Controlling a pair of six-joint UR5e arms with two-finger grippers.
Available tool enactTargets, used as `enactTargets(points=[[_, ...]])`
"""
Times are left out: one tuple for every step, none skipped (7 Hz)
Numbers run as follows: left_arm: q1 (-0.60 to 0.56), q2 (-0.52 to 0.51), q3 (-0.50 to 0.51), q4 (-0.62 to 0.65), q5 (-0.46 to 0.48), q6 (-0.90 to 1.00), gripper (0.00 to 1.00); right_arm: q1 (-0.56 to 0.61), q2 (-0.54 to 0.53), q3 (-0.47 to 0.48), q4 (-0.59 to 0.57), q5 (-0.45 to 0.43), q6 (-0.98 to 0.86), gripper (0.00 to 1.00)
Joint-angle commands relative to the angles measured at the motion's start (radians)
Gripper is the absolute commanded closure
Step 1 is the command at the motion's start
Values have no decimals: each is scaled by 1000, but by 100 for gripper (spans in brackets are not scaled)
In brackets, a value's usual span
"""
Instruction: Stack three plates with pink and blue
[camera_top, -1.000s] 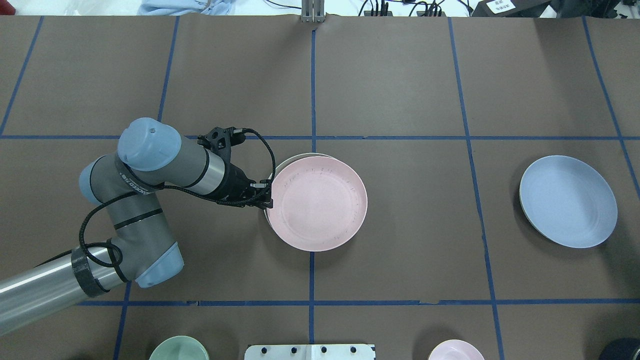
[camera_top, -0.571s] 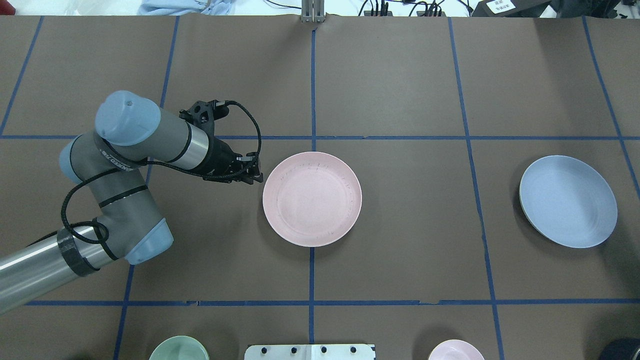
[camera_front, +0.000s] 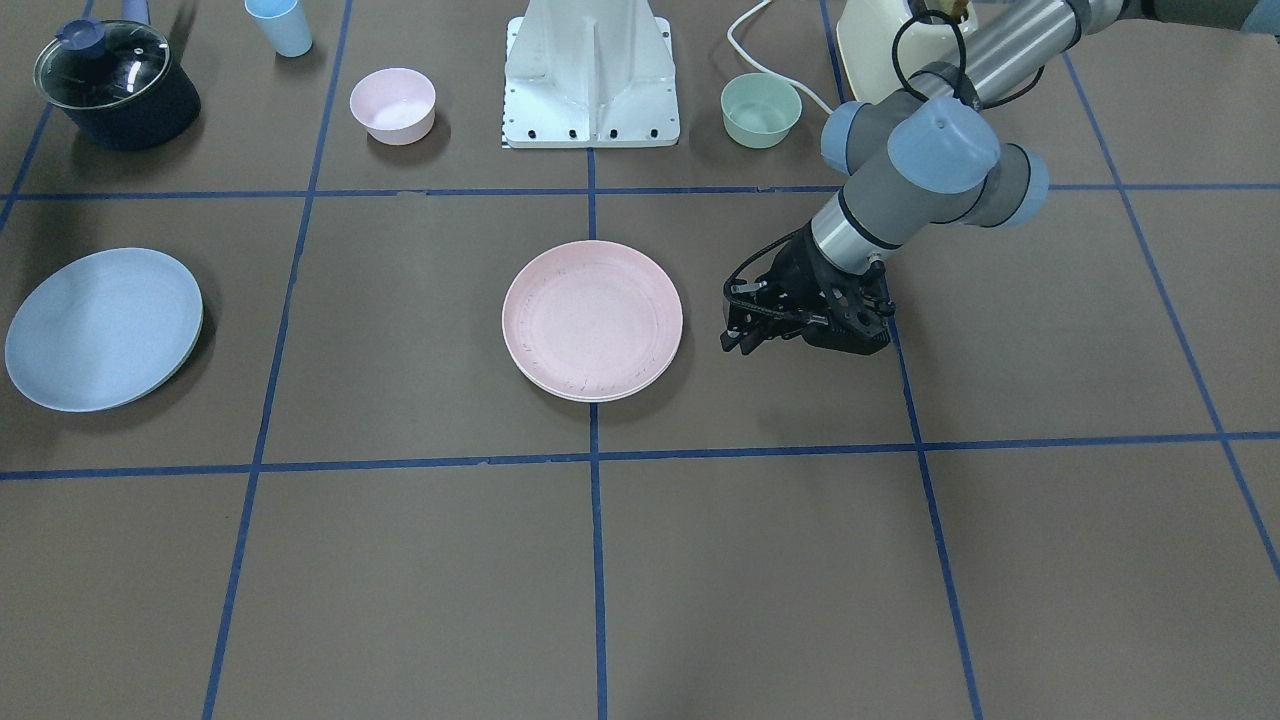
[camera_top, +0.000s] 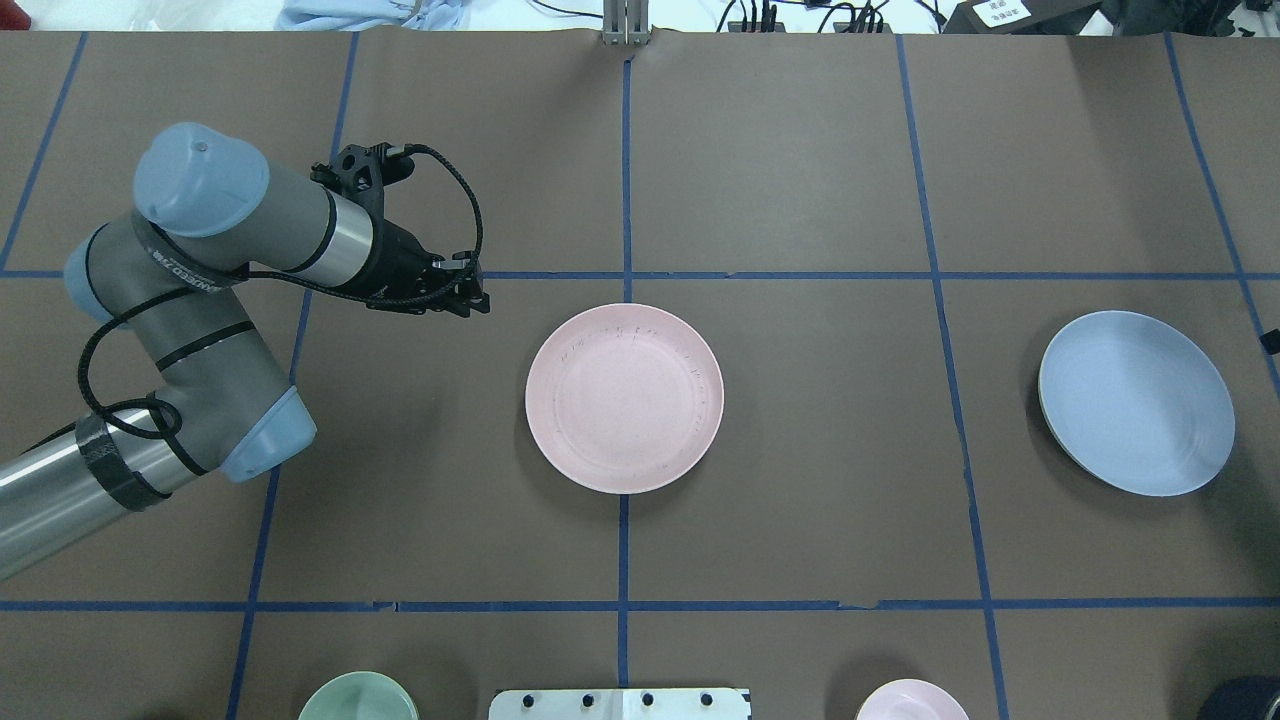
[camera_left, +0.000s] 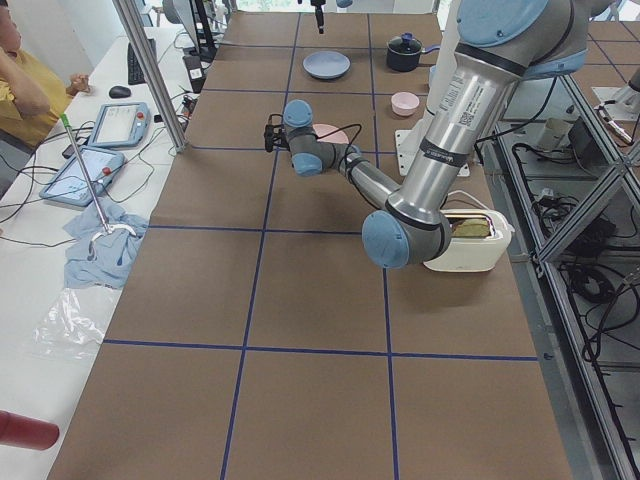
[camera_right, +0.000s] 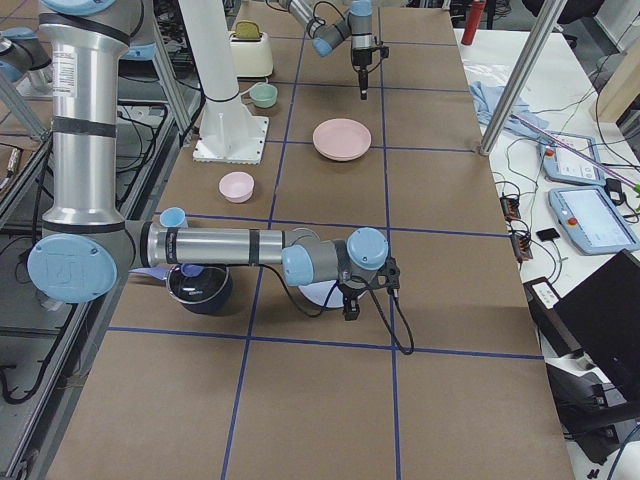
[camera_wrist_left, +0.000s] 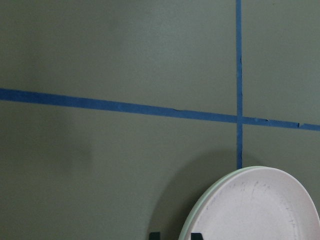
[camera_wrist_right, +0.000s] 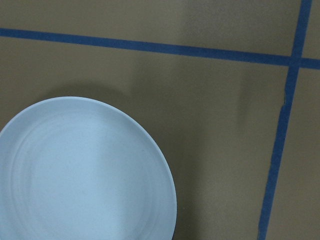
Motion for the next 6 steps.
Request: enactTargets(points=[[-5, 0, -1, 10, 3, 1, 67, -41, 2, -119, 164, 2, 52, 0], [-5, -6, -3, 15, 4, 1, 65, -66, 4, -150, 291, 1, 195, 1], [-5, -5, -3, 14, 4, 1, 65, -83, 4, -179, 374, -1, 262, 1], [-5, -3, -3, 14, 5, 1, 65, -87, 7, -214, 428, -2, 264, 1], [-5, -4, -3, 14, 5, 1, 64, -99, 11, -219, 433, -2, 266, 1], [-5, -4, -3, 15, 5, 1, 64, -122, 14, -219, 435, -1, 266, 1]])
